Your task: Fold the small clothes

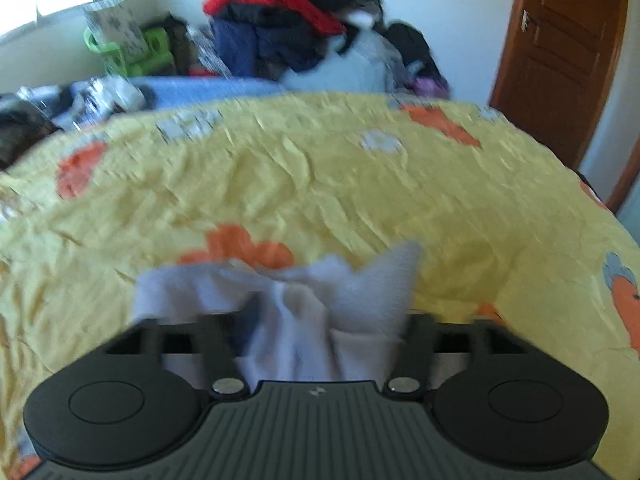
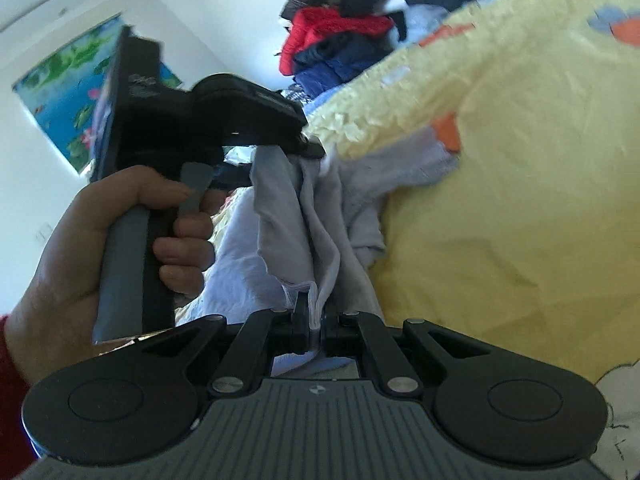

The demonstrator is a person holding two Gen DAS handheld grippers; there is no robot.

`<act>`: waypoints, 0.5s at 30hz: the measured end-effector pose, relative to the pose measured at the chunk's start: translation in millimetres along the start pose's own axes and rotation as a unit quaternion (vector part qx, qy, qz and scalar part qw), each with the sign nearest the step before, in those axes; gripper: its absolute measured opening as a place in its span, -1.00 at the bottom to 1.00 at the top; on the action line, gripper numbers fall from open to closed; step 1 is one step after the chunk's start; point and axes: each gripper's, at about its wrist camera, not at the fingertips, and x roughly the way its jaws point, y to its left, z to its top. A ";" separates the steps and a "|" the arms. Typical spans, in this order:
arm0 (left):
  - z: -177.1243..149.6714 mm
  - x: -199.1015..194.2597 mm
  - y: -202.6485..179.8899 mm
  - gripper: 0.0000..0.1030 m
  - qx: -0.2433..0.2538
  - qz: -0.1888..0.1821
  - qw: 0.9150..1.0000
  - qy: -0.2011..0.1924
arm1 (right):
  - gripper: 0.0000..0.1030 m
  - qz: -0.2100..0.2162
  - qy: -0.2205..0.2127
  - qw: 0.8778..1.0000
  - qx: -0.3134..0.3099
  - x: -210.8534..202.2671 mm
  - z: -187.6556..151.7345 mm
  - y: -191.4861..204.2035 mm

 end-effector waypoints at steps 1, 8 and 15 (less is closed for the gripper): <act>1.3 -4.0 1.4 0.63 0.002 0.007 1.000 -0.016 | -0.88 0.005 0.002 1.000 0.013 0.9 -0.3 -3.7; 13.7 -19.4 19.1 0.63 0.010 0.029 0.998 -0.047 | -0.87 0.032 0.007 0.996 0.078 9.7 1.0 -20.6; -27.4 -39.0 40.9 0.63 0.030 0.036 0.998 -0.037 | -0.76 0.037 0.009 0.993 0.115 15.9 2.8 -30.1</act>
